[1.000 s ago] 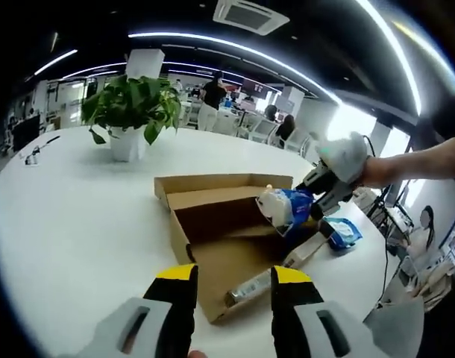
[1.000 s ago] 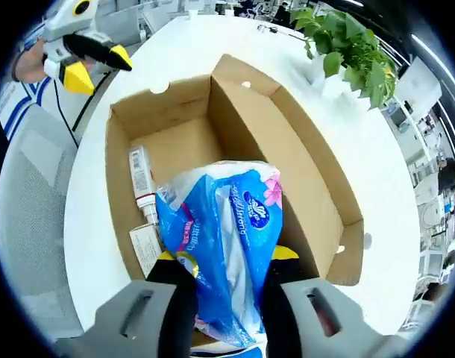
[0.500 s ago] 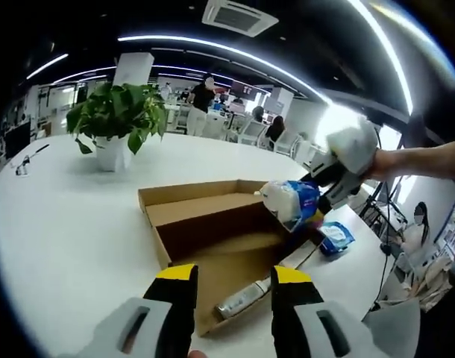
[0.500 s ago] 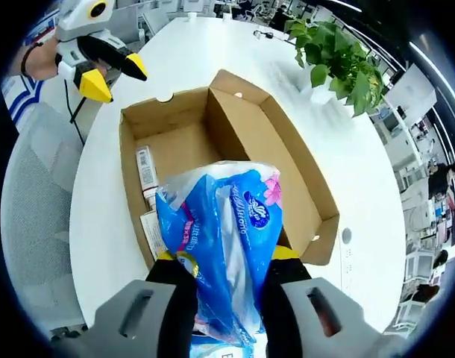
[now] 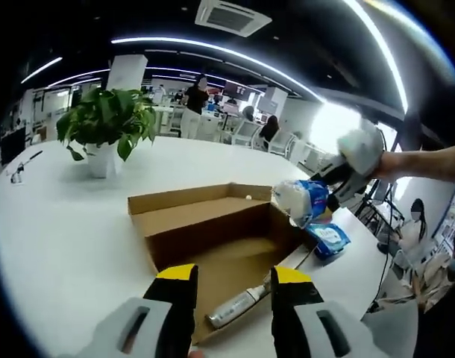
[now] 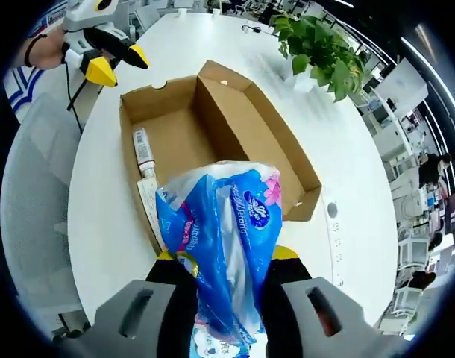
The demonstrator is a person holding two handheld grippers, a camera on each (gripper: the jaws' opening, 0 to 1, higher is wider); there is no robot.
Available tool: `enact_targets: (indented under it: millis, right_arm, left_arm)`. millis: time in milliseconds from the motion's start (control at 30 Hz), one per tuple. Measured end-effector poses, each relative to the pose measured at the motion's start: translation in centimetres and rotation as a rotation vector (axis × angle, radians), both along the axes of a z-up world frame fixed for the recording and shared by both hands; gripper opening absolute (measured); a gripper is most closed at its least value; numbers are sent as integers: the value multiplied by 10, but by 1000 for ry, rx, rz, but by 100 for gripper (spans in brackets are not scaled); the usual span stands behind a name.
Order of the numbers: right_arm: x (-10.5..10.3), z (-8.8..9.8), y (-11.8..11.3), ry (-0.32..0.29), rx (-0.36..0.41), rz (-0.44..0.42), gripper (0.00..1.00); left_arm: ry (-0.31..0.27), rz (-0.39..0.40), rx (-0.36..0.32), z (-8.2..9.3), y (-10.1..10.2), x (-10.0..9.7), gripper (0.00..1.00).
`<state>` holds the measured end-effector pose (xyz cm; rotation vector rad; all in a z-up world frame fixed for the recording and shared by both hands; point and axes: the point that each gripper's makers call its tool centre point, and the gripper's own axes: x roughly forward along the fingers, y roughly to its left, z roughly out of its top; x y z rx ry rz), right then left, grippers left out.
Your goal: Operate the shoe box by opening the lid, removing the specified soft item, and placing it in the target area until the item is outside and the box remains undamaged.
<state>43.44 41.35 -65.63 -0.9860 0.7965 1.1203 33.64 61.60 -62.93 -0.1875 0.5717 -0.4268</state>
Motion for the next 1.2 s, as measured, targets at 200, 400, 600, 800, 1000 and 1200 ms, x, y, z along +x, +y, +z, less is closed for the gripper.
enact_targets:
  millis: [200,400,600,800,1000,1200]
  right_arm:
    - [-5,-1,-46,-1,-8,-61,28]
    - [-13,-4,-104,1,-20,-149,28]
    - [-28,-10,-159,8,-23,-235,28]
    - [-49,-23,-218,23,-46,-316,28]
    - [-64,-30,-261,39,-44,-384,28]
    - [-74,-35,-290,51,-49,-422,28]
  left_arm:
    - [-3,-22,-2,3,-18,5,40]
    - [-5,-76,10,5,-47,11,40]
    - [-7,-120,19,8,-75,14,40]
    - [0,-160,33,3,-98,15,40]
    - [9,-184,45,0,-117,16,40]
    - [11,-196,52,5,-135,14,40]
